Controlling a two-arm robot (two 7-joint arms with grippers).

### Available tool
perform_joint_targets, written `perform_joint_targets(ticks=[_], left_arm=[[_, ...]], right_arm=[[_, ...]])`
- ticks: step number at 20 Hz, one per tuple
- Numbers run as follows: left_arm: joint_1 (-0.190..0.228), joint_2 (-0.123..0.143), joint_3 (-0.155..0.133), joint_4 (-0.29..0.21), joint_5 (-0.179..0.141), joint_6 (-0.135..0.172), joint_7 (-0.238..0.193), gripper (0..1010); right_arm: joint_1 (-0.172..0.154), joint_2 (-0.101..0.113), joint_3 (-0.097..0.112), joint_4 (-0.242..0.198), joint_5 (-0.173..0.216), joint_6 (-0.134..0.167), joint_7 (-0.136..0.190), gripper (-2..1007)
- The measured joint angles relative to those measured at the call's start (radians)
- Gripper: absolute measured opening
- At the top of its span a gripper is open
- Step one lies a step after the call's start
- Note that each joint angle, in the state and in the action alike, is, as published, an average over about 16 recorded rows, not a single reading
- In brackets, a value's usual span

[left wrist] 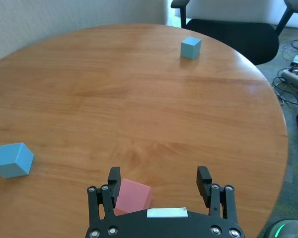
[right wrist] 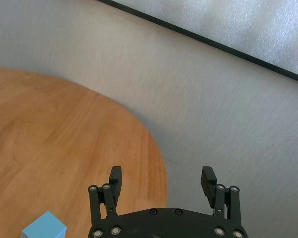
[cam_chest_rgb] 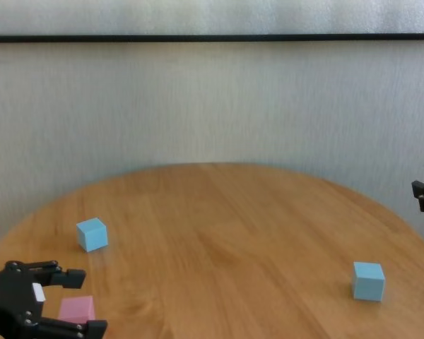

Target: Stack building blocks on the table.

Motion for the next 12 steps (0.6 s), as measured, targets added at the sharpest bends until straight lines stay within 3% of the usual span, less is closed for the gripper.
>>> perform_joint_targets(ticks=[12], left_arm=[[-0.032,-0.023,0.019,0.057,0.017,-0.014,-0.020,1002]], right_arm=[[0.000,0.000,0.000,0.000,0.000,0.000,0.000,1005]])
